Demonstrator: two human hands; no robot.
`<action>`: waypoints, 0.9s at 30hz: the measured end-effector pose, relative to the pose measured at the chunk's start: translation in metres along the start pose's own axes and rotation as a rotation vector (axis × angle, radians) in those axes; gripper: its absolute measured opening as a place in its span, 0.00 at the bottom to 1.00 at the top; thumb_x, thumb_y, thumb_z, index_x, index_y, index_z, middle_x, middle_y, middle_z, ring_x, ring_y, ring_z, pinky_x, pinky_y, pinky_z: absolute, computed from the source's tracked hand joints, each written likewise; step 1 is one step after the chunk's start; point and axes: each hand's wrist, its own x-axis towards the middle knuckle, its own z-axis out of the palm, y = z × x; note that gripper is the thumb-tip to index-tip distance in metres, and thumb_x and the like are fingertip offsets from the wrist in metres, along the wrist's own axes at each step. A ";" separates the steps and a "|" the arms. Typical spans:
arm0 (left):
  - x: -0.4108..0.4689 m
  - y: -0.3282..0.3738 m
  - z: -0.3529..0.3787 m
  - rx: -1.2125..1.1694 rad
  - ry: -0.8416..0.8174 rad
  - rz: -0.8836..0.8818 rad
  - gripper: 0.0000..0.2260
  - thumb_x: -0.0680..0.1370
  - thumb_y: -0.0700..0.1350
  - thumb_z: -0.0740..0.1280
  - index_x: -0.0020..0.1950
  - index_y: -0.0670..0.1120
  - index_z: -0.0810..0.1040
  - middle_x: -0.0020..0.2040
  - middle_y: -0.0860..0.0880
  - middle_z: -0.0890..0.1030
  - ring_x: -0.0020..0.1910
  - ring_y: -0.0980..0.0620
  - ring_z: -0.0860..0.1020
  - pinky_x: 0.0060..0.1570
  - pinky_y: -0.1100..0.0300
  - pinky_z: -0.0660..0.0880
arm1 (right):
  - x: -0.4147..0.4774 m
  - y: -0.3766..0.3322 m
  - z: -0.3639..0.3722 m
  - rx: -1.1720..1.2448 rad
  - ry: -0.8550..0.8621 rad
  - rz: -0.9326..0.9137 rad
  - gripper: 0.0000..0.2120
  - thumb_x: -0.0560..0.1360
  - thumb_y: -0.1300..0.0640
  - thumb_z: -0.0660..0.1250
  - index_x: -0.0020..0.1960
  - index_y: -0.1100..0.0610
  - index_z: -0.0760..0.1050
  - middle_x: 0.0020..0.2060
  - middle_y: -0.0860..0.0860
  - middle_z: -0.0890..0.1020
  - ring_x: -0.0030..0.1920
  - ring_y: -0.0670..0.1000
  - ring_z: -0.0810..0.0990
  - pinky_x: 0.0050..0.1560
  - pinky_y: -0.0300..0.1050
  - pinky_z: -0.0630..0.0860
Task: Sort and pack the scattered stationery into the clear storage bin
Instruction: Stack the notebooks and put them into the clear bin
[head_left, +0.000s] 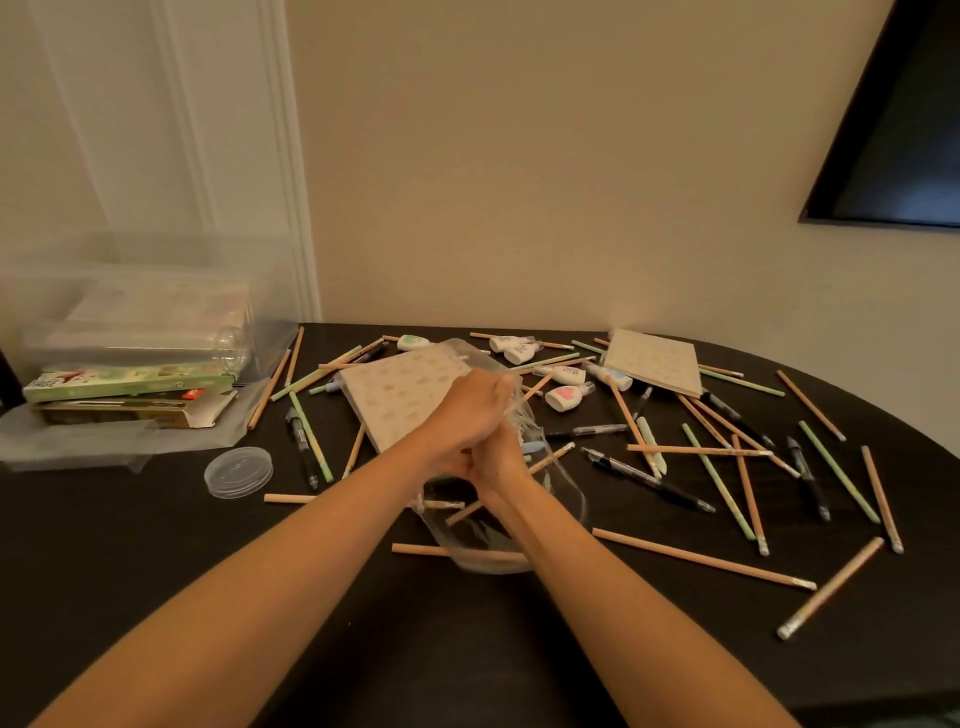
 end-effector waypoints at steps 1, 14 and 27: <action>0.002 -0.001 0.000 0.009 -0.012 0.001 0.14 0.83 0.44 0.50 0.46 0.42 0.73 0.36 0.47 0.71 0.40 0.51 0.71 0.38 0.58 0.63 | -0.006 -0.006 -0.001 -0.040 -0.014 -0.009 0.15 0.81 0.64 0.53 0.64 0.69 0.68 0.42 0.58 0.78 0.24 0.40 0.77 0.25 0.33 0.74; 0.001 0.003 -0.002 -0.278 -0.056 -0.231 0.10 0.77 0.38 0.59 0.36 0.47 0.69 0.36 0.50 0.70 0.34 0.55 0.69 0.33 0.63 0.65 | -0.026 -0.021 -0.037 -0.487 -0.115 0.086 0.08 0.79 0.62 0.60 0.55 0.65 0.73 0.33 0.56 0.79 0.26 0.47 0.80 0.27 0.35 0.78; 0.064 0.076 0.042 -0.136 0.065 -0.147 0.14 0.80 0.38 0.55 0.52 0.31 0.76 0.57 0.32 0.76 0.58 0.36 0.73 0.44 0.51 0.68 | -0.019 -0.102 -0.156 -0.289 0.061 -0.053 0.07 0.78 0.61 0.63 0.55 0.59 0.75 0.38 0.56 0.82 0.36 0.49 0.82 0.36 0.38 0.80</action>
